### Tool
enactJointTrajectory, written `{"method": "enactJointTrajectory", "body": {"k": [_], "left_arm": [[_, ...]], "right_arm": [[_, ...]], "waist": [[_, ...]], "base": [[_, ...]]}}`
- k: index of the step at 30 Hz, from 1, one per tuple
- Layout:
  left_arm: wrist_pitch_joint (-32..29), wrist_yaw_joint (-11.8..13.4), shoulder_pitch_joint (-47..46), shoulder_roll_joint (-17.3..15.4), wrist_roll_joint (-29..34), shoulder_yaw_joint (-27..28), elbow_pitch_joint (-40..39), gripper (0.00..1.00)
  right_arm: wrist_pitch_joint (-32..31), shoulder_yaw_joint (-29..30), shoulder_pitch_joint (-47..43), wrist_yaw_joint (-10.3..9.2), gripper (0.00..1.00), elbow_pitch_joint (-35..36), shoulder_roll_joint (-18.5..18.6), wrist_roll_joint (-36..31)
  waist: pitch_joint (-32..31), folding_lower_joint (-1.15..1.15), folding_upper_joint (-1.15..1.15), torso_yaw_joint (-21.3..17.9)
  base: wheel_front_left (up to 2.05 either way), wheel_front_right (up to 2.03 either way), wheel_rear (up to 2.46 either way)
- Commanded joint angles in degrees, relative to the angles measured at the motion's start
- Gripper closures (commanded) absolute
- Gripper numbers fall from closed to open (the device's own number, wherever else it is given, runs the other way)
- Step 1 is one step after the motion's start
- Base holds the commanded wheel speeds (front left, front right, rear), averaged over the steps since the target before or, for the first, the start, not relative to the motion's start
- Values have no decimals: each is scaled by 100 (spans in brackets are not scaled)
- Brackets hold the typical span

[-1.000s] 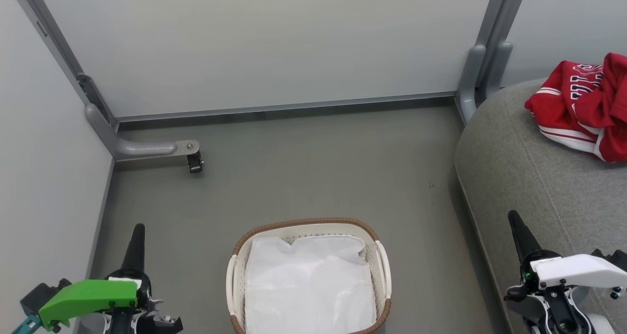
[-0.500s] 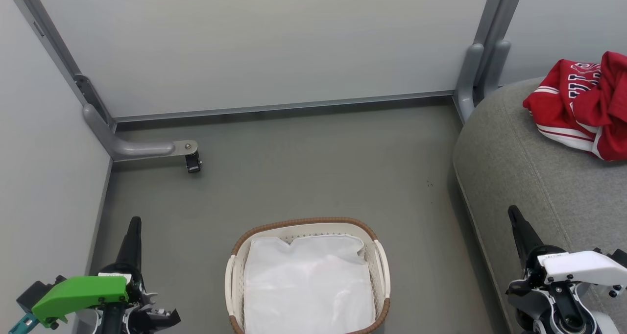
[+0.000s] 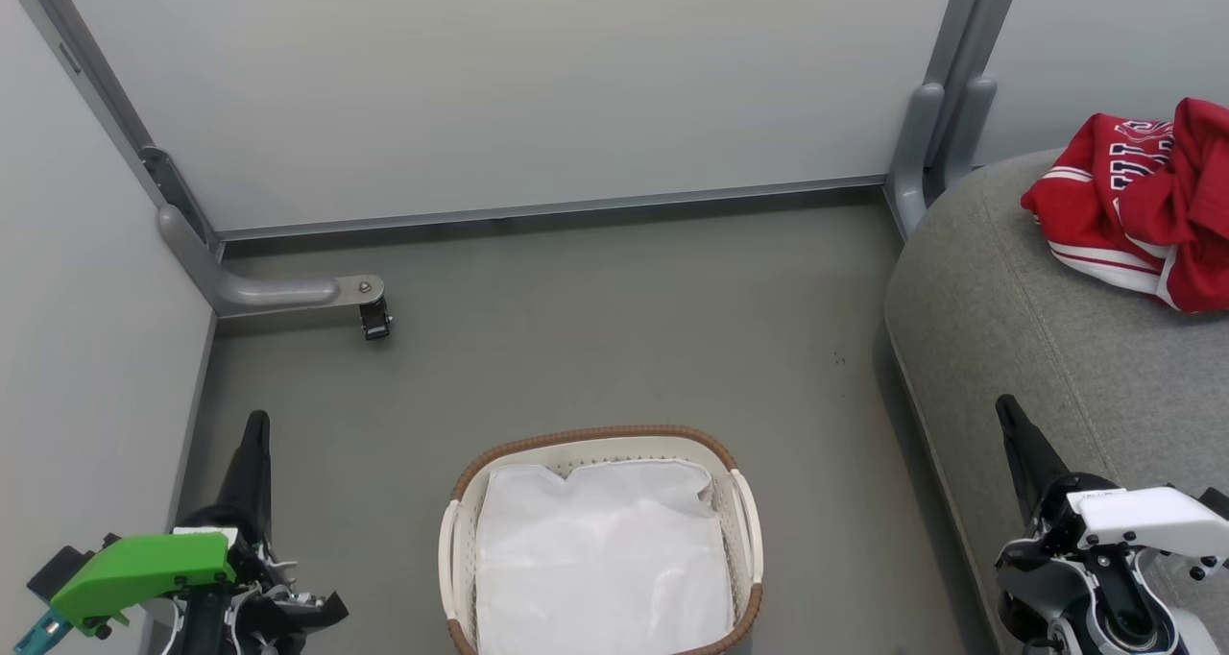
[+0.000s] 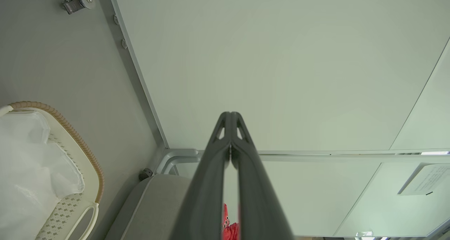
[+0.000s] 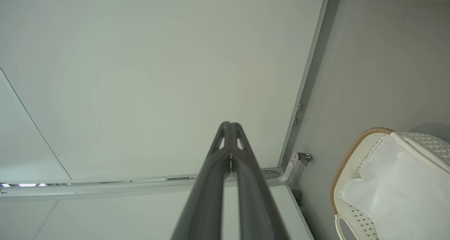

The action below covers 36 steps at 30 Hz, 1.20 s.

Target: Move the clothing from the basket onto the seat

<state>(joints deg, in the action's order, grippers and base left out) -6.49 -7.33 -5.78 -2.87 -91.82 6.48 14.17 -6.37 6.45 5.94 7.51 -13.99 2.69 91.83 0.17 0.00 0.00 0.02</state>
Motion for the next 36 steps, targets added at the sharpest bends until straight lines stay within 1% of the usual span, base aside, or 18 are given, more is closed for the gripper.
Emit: {"method": "enactJointTrajectory", "body": {"k": [1, 36], "left_arm": [[-30, -31, -80, 1, -73, 27, -23, 100], [-28, -31, -74, 0, -67, 22, -18, 100]], "right_arm": [[-31, 19, 54, -4, 100, -7, 36, 81], [-30, 16, 51, -4, 100, -7, 35, 70]], "waist": [[0, 0, 0, -2], [0, 0, 0, -2]], "base": [[0, 0, 0], [0, 0, 0]]}}
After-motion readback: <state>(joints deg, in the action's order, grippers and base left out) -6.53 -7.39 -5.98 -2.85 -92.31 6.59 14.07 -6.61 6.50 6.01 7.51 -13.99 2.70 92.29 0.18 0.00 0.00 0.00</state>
